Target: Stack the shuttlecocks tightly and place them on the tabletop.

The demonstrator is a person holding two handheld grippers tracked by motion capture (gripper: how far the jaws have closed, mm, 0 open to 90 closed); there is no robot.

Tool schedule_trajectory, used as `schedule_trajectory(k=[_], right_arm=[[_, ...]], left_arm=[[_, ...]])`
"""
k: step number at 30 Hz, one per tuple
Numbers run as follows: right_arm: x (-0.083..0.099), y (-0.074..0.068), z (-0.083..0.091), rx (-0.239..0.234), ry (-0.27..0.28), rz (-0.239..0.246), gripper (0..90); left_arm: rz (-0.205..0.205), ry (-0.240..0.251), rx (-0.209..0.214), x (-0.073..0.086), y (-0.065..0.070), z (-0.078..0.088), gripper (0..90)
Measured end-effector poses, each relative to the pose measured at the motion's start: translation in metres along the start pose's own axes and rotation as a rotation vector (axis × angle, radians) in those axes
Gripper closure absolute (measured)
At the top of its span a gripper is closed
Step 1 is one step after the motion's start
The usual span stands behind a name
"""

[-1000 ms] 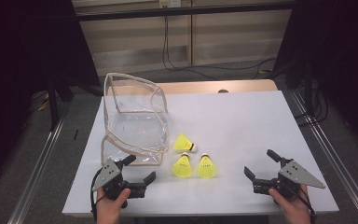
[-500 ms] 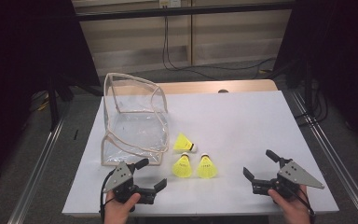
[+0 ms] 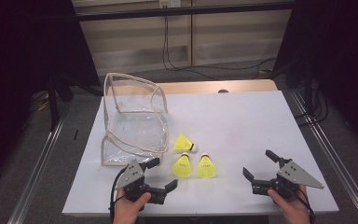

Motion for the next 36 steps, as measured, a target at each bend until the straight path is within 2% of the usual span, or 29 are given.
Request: schedule_trajectory(k=[7,21,22,25,36], right_arm=[[0.000,0.000,0.000,0.000,0.002,0.000,0.0],[0.000,-0.001,0.000,-0.002,0.002,0.004,0.0],[0.000,-0.001,0.000,-0.001,0.004,0.005,0.0],[0.000,-0.001,0.000,-0.001,0.002,0.006,0.0],[0.000,-0.001,0.000,-0.005,0.000,0.010,0.1]], left_arm=[[0.000,-0.007,0.028,-0.003,0.007,-0.008,1.9],[-0.001,-0.017,0.034,-0.010,0.013,-0.018,2.0],[-0.010,-0.030,0.045,-0.010,0.015,-0.020,1.9],[-0.016,-0.036,0.044,-0.010,0.017,-0.023,2.1],[-0.007,-0.049,0.053,-0.019,0.023,-0.039,2.1]])
Point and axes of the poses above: each handheld gripper's, and its own axes: z roughly backward along the jaws, x roughly out of its underside, y roughly to its right, the point moved 6 cm from there along -z, roughly forward along the jaws, and after that the axes turned 13 degrees about -y, right-handed, at the moved point
